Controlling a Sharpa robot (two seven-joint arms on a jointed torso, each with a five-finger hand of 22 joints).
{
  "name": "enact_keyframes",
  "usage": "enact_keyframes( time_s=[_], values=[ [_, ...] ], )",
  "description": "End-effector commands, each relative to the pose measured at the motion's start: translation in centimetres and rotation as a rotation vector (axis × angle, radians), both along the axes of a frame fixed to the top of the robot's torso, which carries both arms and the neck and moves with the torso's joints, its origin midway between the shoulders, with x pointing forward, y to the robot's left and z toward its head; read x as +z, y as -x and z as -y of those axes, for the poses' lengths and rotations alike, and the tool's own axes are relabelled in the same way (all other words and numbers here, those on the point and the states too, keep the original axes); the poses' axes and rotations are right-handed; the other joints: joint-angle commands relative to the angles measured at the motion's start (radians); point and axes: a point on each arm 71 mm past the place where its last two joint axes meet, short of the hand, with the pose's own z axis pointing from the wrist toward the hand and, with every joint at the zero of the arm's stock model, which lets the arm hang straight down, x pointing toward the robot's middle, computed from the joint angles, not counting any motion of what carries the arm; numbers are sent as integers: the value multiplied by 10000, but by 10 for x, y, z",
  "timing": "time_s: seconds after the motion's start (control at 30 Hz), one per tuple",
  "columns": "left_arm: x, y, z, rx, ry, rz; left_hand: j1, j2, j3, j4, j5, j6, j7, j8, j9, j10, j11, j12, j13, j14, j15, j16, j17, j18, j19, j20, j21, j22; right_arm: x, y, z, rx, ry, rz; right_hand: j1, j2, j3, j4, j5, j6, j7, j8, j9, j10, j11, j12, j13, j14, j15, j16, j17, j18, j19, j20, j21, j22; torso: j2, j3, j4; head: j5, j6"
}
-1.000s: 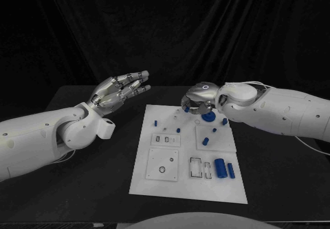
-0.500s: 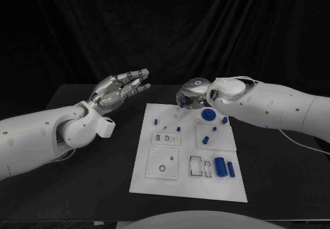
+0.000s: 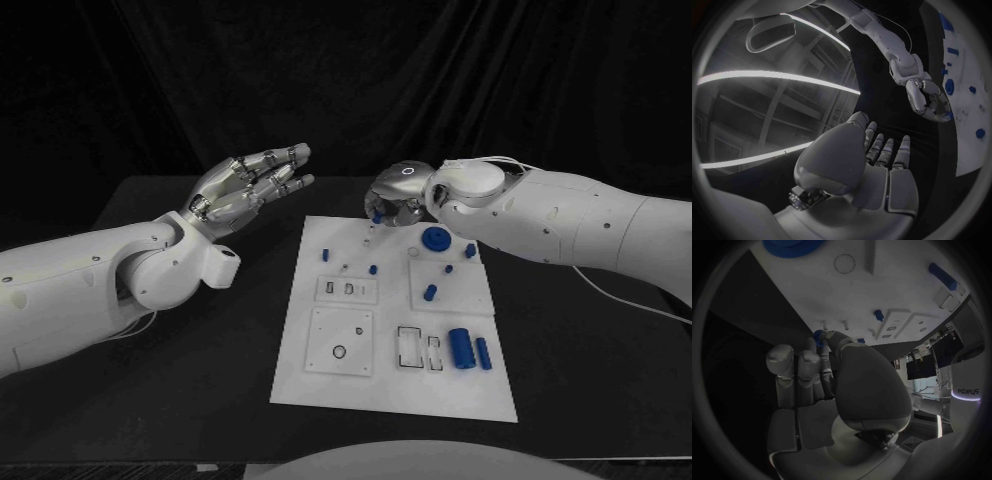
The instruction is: Assemble the parts on the task board
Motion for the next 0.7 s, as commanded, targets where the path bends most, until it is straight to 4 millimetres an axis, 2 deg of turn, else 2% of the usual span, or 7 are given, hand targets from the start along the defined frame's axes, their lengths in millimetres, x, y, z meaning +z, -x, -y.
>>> enact_keyframes(
  time_s=[0.03, 0.3, 0.7],
  values=[
    [1, 0, 2, -18, 133, 61, -11, -78, 61, -25, 9, -56, 22, 29, -11, -76, -12, -52, -15, -54, -17, -50, -12, -166, -77, 11, -60, -14, -3, 0, -1, -52, 98, -124, -2, 93, 18, -75, -45, -44, -2, -78, -12, 71, -18, -47, -13, -61, 4, -44, -9, -73, -67, 20, -6, 16, -2, -16, -21, -21, 19],
    [1, 0, 4, -86, 142, 44, -17, -82, 76, -23, 8, -79, 23, 22, -14, -89, -10, -71, -17, -63, -15, -55, -12, -170, -83, 12, -65, -16, -6, -1, -4, -30, 134, -197, -5, 103, 36, -94, -89, -64, -5, -145, -37, 86, -11, -91, -27, -109, 13, -111, -94, -105, -21, 31, 91, 166, -11, -8, -26, -49, 0],
    [0, 0, 4, -129, 128, 9, -17, -82, 91, -25, 10, -81, 27, 21, -14, -86, 2, -30, -11, -63, -10, -47, -10, -173, -82, 13, -64, -15, -13, 0, -8, -30, 208, -373, -8, 115, 53, -110, -106, -67, -3, -194, -54, 71, 3, -140, -41, -146, 27, -144, -113, -112, -43, 41, 101, 206, -20, -18, -16, -47, -2]
  ],
)
